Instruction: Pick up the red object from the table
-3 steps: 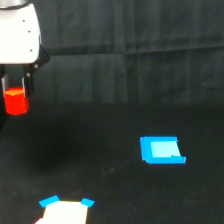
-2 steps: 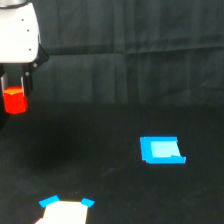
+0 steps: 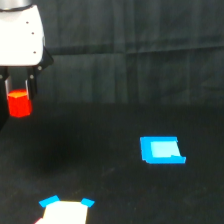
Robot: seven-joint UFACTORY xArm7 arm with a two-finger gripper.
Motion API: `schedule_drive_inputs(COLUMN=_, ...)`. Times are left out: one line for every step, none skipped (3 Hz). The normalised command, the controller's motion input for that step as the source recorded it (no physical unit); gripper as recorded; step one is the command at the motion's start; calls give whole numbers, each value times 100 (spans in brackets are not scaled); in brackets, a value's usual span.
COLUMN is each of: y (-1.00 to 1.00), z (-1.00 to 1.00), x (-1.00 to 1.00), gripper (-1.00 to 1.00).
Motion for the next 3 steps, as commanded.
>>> schedule_drive_inputs(y=-35, z=19, x=-43, gripper=-100)
schedule_drive_inputs(y=-5, z=12, x=-8, gripper=-100)
schedule_drive_inputs(y=0, z=16, x=-51, gripper=-100)
